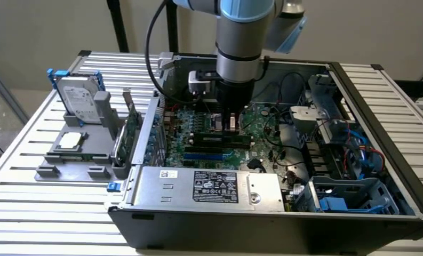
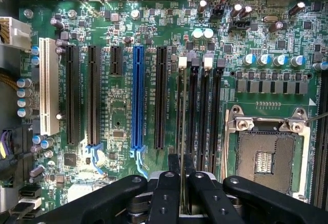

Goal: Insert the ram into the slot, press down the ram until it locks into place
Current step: 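Insert the ram into the slot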

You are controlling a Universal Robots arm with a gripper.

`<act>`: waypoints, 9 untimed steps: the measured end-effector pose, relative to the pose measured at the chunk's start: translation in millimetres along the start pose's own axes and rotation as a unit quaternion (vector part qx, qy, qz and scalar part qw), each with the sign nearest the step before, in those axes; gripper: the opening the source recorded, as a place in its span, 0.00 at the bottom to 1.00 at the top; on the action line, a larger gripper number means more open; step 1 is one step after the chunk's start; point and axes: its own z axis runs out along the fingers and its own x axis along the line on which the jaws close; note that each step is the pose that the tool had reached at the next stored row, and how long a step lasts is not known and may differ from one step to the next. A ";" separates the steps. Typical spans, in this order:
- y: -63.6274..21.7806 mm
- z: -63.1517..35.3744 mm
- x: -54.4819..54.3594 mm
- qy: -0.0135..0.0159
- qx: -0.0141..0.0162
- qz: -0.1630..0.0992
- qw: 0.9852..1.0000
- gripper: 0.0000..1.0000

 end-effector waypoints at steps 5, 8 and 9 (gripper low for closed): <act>2.4 1.9 -0.2 0.000 0.006 0.000 1.000 0.14; 2.9 2.5 -0.2 0.000 0.007 0.000 1.000 0.14; 2.9 2.5 -0.2 0.000 0.007 0.000 1.000 0.14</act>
